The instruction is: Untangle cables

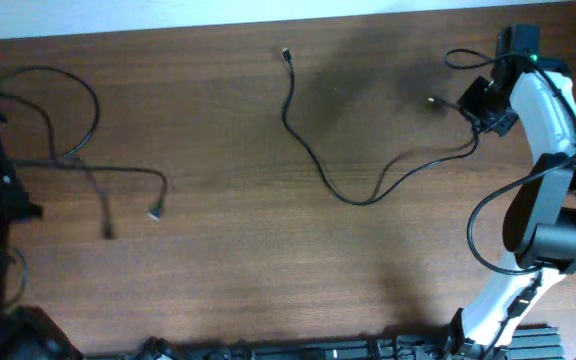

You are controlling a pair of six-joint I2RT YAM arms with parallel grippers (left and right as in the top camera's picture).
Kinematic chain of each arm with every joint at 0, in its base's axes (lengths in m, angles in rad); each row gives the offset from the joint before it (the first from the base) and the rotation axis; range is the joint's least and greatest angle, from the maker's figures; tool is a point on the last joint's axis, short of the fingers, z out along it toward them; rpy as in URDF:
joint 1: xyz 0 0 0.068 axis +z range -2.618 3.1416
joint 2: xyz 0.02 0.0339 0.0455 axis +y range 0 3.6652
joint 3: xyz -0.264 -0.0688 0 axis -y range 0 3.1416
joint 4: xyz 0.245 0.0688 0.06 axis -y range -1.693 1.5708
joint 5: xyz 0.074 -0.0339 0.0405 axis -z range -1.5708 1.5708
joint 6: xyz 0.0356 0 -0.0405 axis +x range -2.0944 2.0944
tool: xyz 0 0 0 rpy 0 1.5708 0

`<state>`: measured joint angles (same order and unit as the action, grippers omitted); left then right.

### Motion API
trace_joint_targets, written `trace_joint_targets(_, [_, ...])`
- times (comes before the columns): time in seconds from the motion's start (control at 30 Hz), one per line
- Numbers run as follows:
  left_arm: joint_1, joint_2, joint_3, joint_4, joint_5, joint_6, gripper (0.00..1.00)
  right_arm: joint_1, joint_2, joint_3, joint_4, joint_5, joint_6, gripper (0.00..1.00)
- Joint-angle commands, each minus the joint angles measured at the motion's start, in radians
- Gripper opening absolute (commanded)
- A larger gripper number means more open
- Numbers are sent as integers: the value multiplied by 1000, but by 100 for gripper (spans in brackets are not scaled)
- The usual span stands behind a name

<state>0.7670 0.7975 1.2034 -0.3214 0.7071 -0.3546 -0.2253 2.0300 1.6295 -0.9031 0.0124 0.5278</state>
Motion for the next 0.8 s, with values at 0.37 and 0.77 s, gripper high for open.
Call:
trace_joint_targets(0.37, [2, 727, -11, -496, -853, -526, 0, 161, -8, -5, 2, 26, 0, 16])
trace_joint_targets(0.77, [0, 989, 360, -558, -528, -346, 99, 214, -8, -5, -9, 19, 0, 33])
